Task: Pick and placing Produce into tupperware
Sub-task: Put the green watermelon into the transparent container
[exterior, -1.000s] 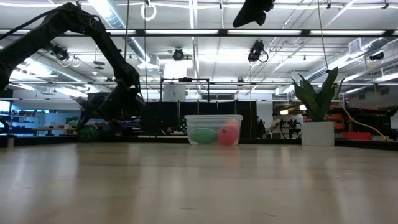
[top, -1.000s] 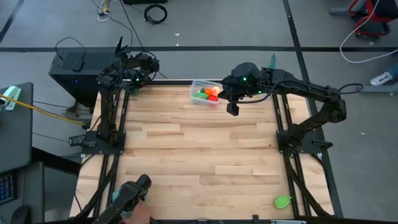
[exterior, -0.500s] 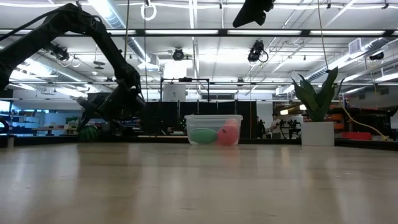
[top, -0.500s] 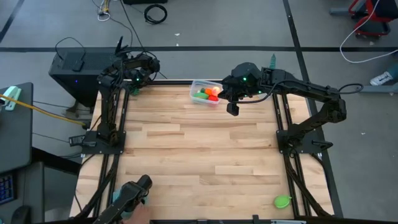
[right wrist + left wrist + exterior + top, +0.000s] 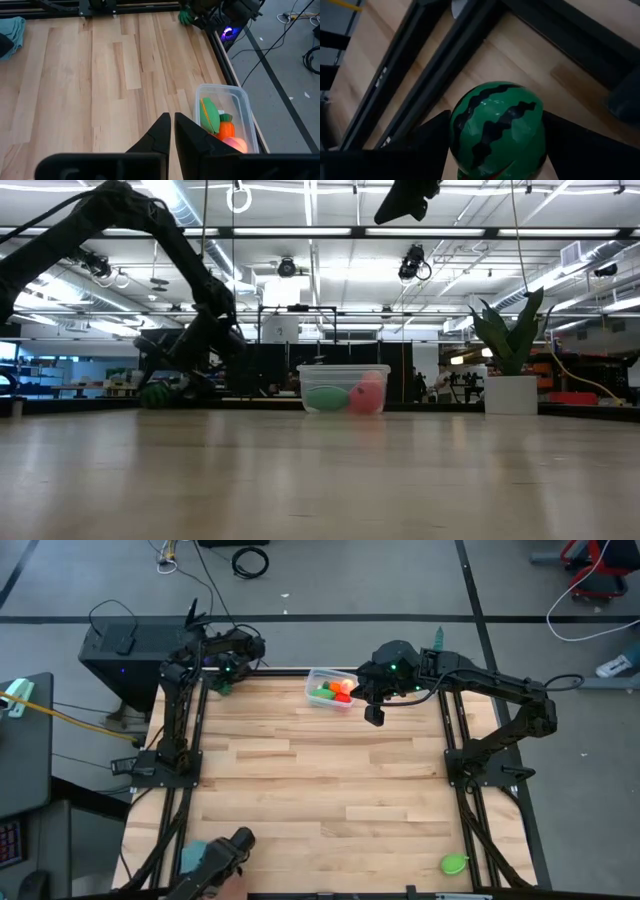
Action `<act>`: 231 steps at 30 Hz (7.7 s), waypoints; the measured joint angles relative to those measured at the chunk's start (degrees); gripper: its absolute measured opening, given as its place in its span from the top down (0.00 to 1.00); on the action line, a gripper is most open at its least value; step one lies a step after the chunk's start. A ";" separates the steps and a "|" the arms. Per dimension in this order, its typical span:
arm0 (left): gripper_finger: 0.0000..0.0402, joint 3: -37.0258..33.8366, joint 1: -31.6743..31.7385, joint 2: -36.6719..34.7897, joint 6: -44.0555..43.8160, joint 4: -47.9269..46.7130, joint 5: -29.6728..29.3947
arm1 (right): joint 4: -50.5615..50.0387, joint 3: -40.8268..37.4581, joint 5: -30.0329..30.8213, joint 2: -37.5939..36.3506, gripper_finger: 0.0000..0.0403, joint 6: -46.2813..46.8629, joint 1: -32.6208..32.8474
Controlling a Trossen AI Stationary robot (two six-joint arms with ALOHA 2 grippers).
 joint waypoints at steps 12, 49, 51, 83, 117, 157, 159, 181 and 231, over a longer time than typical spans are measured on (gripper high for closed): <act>0.30 0.05 -5.34 -0.23 0.70 3.20 0.74 | -0.02 -0.02 -0.02 0.00 0.92 0.00 -0.02; 0.30 0.05 -18.70 -17.24 4.39 35.83 8.88 | -0.02 -0.02 0.00 0.00 0.92 0.00 0.00; 0.30 0.05 -20.36 -17.24 4.23 37.21 8.92 | -0.02 -0.01 -0.02 0.00 0.92 0.00 -0.01; 0.28 0.05 -29.82 -21.48 12.00 41.82 9.33 | 0.00 -0.02 0.00 0.00 0.92 0.00 -0.02; 0.28 0.09 -30.27 -22.81 53.89 45.46 17.44 | 0.00 -0.02 0.00 0.00 0.92 0.00 -0.02; 0.28 0.01 -29.52 -16.87 56.91 43.05 28.55 | -0.02 -0.02 0.00 0.00 0.92 0.00 -0.02; 0.28 0.01 -29.35 -16.87 56.91 44.85 28.40 | -0.02 -0.02 0.00 0.00 0.92 -0.02 0.00; 0.28 0.05 -29.47 -12.93 59.68 49.65 26.92 | 0.32 -0.02 -0.01 0.00 0.92 -0.02 0.02; 0.28 0.03 -29.58 -9.44 58.45 53.21 24.26 | 1.07 -0.04 7.30 4.65 0.92 6.10 -3.78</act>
